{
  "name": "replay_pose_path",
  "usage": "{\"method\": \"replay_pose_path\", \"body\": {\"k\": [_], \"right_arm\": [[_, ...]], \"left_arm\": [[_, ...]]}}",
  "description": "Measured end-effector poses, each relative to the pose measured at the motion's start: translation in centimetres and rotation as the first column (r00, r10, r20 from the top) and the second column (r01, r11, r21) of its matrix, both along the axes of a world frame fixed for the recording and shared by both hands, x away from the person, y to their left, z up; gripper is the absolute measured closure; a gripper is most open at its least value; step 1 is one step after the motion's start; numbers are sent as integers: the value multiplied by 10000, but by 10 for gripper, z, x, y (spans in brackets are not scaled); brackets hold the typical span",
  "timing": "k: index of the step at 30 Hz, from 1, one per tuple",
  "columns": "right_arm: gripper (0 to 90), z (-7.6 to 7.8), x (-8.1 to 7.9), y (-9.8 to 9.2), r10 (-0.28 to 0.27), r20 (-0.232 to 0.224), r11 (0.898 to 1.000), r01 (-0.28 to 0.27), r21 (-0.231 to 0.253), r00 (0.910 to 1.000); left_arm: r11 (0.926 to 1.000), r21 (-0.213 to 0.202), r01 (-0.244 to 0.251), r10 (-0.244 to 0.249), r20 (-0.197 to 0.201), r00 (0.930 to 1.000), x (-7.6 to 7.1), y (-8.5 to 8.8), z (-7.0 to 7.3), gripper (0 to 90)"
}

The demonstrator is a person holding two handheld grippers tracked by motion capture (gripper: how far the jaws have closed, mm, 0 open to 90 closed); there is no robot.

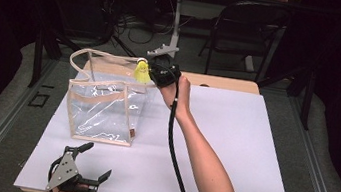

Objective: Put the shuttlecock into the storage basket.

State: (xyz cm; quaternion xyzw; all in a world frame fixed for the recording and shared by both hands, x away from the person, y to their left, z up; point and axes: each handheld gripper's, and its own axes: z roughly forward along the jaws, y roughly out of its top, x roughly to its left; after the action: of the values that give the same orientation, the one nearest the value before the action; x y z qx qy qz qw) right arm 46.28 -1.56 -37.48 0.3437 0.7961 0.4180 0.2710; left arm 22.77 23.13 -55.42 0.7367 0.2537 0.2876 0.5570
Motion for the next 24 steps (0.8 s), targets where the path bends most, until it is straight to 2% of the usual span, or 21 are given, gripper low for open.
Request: {"method": "replay_pose_path", "body": {"k": [12, 24], "right_arm": [[884, -4, 0, 3, -15, -108, 9999, 13, -100, 9999], [878, -5, 0, 9, 57, -126, 9992, -62, -407, 9999]], "left_arm": [[10000, -31, -4, 4, -27, 10000, 0, -1, 0, 1], [10000, 18, 11, -11, 14, 10000, 0, 0, 0, 0]]}}
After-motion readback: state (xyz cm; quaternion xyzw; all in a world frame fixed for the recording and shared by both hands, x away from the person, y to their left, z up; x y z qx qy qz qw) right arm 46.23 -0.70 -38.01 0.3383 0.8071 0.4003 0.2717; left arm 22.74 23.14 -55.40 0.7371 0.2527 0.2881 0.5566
